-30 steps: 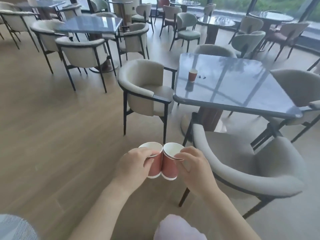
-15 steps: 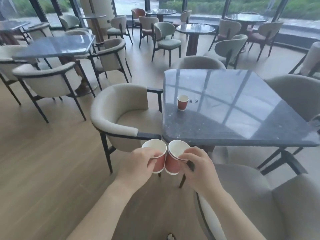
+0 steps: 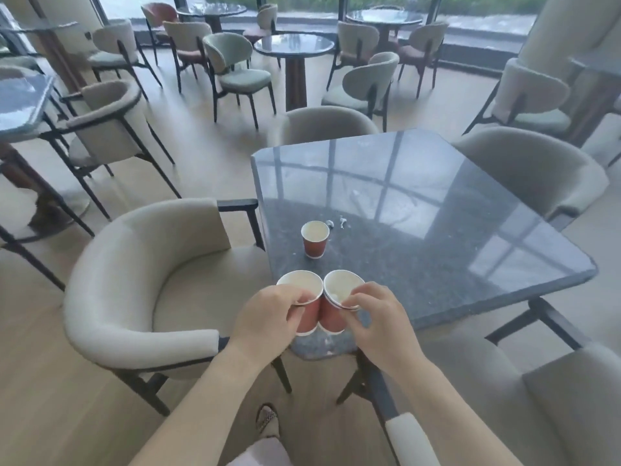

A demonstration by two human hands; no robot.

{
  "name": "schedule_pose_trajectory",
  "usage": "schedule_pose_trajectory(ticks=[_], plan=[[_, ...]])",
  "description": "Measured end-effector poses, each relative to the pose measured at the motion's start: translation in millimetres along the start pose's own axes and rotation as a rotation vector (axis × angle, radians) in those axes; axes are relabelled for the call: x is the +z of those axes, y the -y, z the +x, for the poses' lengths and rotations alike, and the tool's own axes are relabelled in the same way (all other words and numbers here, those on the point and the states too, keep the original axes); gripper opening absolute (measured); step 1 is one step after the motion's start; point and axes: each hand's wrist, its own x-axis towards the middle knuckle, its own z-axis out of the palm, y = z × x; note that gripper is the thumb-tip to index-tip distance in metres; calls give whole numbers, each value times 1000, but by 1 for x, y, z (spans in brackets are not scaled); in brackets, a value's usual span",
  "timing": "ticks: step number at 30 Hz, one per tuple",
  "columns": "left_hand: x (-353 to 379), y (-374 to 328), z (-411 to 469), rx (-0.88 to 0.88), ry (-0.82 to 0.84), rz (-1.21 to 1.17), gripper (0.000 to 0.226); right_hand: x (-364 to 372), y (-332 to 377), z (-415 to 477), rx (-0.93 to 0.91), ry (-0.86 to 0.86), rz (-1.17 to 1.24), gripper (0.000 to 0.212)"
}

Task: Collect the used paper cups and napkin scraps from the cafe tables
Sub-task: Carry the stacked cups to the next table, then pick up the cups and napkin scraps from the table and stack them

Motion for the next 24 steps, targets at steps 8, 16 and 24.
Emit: schedule_pose_trajectory(ticks=[8, 16, 24], plan=[[-5, 59, 138, 148, 98, -35, 26, 29, -15, 95, 175, -152, -61, 9], [9, 81, 209, 177, 107, -10, 20, 40, -41, 140, 309, -124, -93, 5], [29, 95, 244, 119, 198, 1, 17, 40, -72, 174, 359, -64, -119, 6]])
